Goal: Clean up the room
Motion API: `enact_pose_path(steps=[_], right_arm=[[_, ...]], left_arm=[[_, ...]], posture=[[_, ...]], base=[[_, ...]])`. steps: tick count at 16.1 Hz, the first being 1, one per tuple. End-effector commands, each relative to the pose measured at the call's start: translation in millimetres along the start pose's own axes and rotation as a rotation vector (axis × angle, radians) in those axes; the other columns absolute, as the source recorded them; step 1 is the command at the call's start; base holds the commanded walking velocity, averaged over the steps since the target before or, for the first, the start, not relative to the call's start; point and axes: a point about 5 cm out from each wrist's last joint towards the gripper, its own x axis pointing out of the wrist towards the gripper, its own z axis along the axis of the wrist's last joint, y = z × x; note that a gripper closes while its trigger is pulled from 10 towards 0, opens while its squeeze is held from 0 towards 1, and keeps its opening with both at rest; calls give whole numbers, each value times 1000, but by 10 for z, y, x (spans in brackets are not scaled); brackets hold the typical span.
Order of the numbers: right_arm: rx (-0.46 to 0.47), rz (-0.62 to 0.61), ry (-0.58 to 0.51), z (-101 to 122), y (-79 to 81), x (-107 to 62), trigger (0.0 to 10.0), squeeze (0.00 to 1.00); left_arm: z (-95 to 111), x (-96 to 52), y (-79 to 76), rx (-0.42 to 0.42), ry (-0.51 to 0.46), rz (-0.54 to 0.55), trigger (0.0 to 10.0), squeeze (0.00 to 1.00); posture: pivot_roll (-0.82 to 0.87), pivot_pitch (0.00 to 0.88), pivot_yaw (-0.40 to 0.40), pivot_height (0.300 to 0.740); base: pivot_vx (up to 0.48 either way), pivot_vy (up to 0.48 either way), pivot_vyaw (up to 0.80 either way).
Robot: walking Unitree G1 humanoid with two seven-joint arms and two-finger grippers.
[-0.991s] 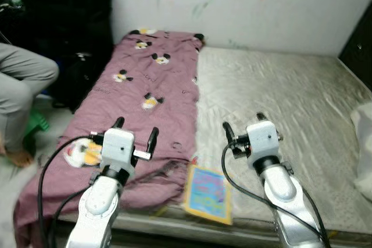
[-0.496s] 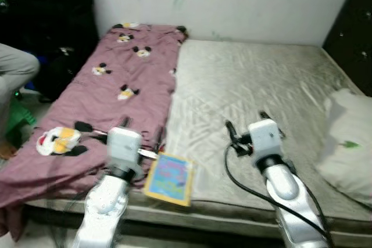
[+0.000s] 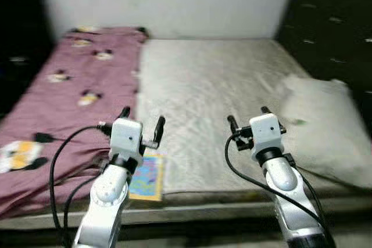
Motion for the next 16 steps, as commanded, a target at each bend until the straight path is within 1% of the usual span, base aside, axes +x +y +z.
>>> enact_pose_path(steps=[1, 2, 3, 4, 6, 9, 11, 14, 16], right_arm=[[-6, -4, -31, 63, -21, 71, 10000, 0], [-11, -13, -35, 62, -43, 129, 10000, 0], [-11, -13, -35, 62, -43, 129, 10000, 0], [-13, -19, -39, 61, -40, 184, 10000, 0], [-16, -14, -74, 117, -18, 241, 10000, 0], [-18, -17, -81, 120, -28, 311, 10000, 0], [-23, 7, -97, 142, -4, 311, 10000, 0], [-29, -6, -75, 39, -21, 257, 10000, 0], [-35, 0, -71, 20, -10, 220, 10000, 0]], left_arm=[[21, 34, 48, 23, -18, 25, 10000, 0], [55, 92, 77, 25, -42, 47, 10000, 0], [55, 92, 77, 25, -42, 47, 10000, 0], [54, 137, 120, 25, -50, 63, 10000, 0], [106, 180, 195, 23, -70, 88, 10000, 0], [134, 215, 248, 35, -90, 96, 10000, 0], [140, 199, 278, 33, -89, 114, 10000, 0], [102, 158, 295, 33, -73, 116, 10000, 0], [94, 145, 251, 28, -70, 100, 10000, 0]], posture=[[2, 0, -7, 740], [8, 0, -10, 740], [8, 0, -10, 740], [5, 0, -7, 740], [12, 0, 5, 740], [28, 0, -7, 740], [35, 0, -8, 740], [34, 0, -4, 740], [29, 0, -5, 740]], base=[[0, 0, 0], [0, 0, 0], [0, 0, 0], [0, -247, 0], [0, -319, 0], [0, -320, 0], [0, -326, 0], [0, -328, 0], [0, -328, 0]])
